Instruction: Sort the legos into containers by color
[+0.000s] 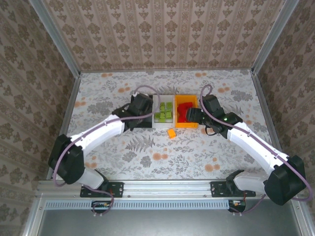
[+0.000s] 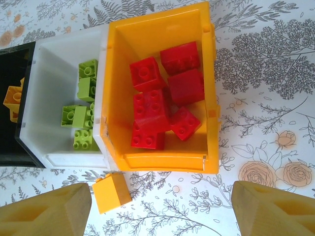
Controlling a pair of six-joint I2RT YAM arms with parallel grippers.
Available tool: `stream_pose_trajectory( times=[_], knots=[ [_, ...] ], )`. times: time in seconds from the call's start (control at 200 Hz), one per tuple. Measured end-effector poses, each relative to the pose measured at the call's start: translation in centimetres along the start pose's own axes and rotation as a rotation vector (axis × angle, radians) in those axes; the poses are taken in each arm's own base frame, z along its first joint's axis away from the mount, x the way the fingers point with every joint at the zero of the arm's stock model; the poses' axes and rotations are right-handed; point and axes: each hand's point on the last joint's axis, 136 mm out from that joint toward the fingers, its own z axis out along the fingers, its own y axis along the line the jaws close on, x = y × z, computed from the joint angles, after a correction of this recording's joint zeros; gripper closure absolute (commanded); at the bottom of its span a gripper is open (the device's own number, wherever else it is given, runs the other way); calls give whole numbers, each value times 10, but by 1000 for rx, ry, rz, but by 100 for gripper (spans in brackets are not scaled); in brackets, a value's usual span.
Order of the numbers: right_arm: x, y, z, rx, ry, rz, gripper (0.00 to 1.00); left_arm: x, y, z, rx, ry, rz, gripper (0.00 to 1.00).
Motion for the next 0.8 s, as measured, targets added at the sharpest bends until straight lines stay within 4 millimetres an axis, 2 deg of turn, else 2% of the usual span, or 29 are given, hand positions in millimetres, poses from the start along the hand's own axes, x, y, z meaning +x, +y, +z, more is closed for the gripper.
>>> stream_pose_trajectory(
  times=[0.085,0.14,0.3,0.43,0.53,0.595,0.7,0.8],
  knots=[
    [3,-1,1,3,6,-1,24,-7,18,21,-59,26,-27,67],
    [4,-2,2,2,12,-2,24,-7,26,35,-87,50,-34,64],
    [16,-2,5,-10,44,-14,23,0,37,59,-123,109,-43,34],
    [33,2,9,-31,89,-50,20,-1,31,56,-99,111,-48,18],
    [48,17,8,-69,116,-100,19,-10,21,42,-58,80,-50,9],
    [58,31,7,-108,129,-142,19,-21,11,23,-17,35,-51,1],
    [77,56,12,-154,158,-219,22,-38,-3,-19,63,-57,-54,0],
    [103,69,33,-152,216,-280,27,-42,-9,-54,126,-127,-64,0]
  ],
)
